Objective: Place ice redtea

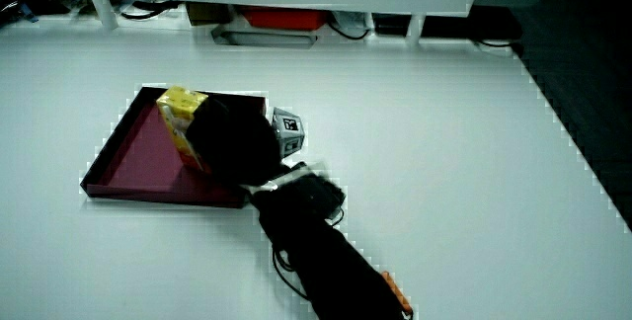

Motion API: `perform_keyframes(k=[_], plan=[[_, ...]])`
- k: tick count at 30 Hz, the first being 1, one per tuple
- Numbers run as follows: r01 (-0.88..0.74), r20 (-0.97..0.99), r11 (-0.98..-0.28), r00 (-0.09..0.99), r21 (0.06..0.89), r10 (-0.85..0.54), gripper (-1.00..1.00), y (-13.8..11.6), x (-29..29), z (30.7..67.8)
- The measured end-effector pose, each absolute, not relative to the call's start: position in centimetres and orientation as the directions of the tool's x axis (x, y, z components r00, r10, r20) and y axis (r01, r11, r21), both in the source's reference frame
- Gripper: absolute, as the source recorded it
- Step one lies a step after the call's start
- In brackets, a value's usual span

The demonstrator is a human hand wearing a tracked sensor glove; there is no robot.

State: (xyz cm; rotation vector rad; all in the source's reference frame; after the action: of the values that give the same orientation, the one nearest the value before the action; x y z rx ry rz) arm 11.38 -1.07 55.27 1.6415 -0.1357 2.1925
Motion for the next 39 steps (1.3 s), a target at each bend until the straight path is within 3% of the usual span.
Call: perform_keyframes(k=[6,19,24,31,35,39], plan=[[-0.367,0.935,-0.915,-0.234,0.169,0.266,0.00,-0.9,11.5,55.5],[-0.366,0.929,-0.915,-0.252,0.168,0.271,-0.52,-0.7,11.4,55.9],[-0.391,0.916,-0.897,-0.246,0.206,0.318,-0.72,-0.2,11.7,55.8],[-0.374,0.936,-0.897,-0.165,0.234,0.312,-1.00,1.2,13.7,53.3],[-0.409,0.956,-0.881,-0.061,0.237,0.286,-1.00,2.0,14.9,51.2],[-0.419,0.938,-0.846,0.042,0.329,0.344,-1.00,3.0,16.4,49.4]])
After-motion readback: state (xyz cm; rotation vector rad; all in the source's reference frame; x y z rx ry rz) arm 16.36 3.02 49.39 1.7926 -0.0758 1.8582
